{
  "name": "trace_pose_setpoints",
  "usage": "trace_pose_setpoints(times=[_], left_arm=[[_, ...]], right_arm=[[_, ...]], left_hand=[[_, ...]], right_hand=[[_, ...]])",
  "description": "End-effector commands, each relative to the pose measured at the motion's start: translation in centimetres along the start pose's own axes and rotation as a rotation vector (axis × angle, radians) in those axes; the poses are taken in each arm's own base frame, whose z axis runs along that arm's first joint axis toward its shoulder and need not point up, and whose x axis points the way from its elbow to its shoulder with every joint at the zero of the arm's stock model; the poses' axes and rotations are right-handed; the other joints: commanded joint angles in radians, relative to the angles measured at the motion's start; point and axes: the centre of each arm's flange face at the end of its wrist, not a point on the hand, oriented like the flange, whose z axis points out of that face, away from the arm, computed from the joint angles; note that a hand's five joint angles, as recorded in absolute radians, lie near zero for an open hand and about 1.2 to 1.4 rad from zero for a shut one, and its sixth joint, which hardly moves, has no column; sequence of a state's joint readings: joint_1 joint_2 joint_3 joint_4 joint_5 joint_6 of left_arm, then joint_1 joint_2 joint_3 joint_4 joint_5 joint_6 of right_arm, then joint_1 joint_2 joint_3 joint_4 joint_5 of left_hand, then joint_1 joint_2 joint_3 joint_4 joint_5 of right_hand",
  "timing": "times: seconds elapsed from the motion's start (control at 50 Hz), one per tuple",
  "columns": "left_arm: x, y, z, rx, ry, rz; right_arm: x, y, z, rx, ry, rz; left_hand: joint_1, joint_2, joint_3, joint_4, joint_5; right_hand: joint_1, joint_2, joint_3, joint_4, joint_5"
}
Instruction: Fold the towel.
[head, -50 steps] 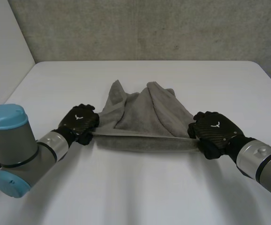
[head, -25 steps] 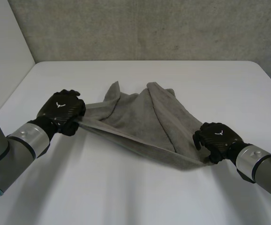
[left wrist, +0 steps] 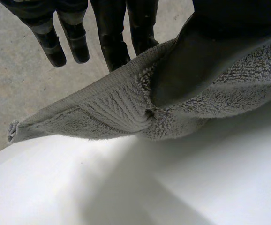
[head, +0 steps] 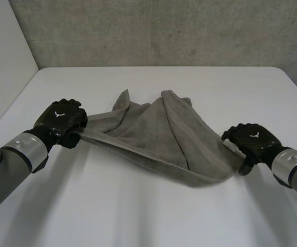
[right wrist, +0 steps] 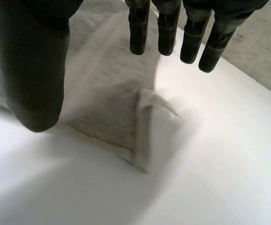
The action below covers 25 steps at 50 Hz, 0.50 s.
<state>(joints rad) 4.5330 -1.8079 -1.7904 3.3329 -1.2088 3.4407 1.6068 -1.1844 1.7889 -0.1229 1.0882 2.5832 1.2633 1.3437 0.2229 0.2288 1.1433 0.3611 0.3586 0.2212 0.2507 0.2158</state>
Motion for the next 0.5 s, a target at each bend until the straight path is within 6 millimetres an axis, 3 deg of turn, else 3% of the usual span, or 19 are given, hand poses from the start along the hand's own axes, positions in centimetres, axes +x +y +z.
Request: trace_pose_setpoints(times=[0.02,0.12,0.5], left_arm=[[0.2,0.2,-0.1,-0.007,0.005,-0.003],[0.3,0.4,-0.1,-0.012,0.01,-0.004],[0.7,0.7,-0.1,-0.023,0.02,-0.006]], right_arm=[[0.9,0.4,0.1,-0.015,-0.004,-0.086],[2.0,0.6,0.1,-0.038,-0.004,-0.091],[1.9,1.4,0.6,-0.032,-0.095,-0.112]], left_hand=[[0.133,0.053,-0.048,-0.054,0.078],[0.133,0.053,-0.048,-0.054,0.078],[0.133,0.053,-0.048,-0.054,0.078]], right_hand=[[0.05,0.052,-0.047,-0.076,0.021],[0.143,0.146,-0.047,-0.076,0.114],[0.323,0.325,-0.047,-0.076,0.294]])
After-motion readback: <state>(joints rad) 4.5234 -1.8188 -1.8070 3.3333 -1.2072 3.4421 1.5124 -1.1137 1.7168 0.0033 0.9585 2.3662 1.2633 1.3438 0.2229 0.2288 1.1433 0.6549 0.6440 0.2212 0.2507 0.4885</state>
